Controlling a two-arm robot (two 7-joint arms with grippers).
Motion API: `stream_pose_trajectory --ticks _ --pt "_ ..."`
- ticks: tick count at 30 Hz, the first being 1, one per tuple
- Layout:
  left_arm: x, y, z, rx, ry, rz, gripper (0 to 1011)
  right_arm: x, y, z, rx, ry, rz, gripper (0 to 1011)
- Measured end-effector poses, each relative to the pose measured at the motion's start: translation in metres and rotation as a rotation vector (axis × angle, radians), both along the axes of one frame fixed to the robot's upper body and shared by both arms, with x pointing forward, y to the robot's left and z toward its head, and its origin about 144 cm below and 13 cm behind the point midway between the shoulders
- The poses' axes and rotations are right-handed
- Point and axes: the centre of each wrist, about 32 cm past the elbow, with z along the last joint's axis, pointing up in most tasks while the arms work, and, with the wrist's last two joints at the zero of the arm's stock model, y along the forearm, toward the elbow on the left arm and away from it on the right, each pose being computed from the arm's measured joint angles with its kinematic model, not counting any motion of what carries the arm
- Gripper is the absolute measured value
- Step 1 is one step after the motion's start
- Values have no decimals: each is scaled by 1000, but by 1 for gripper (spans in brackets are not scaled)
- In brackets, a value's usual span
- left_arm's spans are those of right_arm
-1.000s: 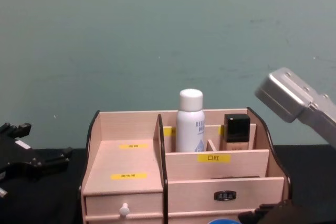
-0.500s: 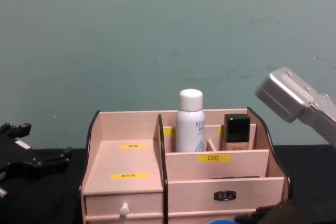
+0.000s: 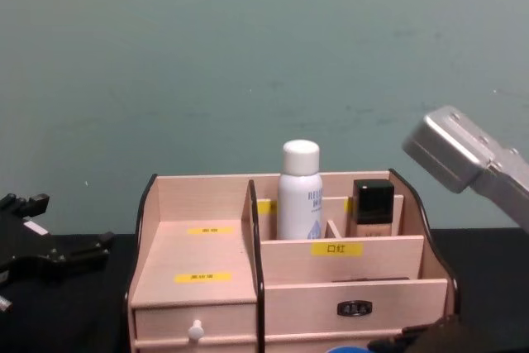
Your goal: Pick up the facial cleanser and watermelon frost from the table and place them into the tiered storage box.
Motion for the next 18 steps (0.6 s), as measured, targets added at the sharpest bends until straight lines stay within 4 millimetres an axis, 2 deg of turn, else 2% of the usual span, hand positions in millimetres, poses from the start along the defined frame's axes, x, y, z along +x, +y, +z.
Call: stream_pose_trajectory --ticks 8,18 --pt "0 0 0 0 0 0 1010 -1 -1 8 22 -19 29 711" --pt "0 0 0 0 0 0 1010 -2 5 36 54 -73 89 712"
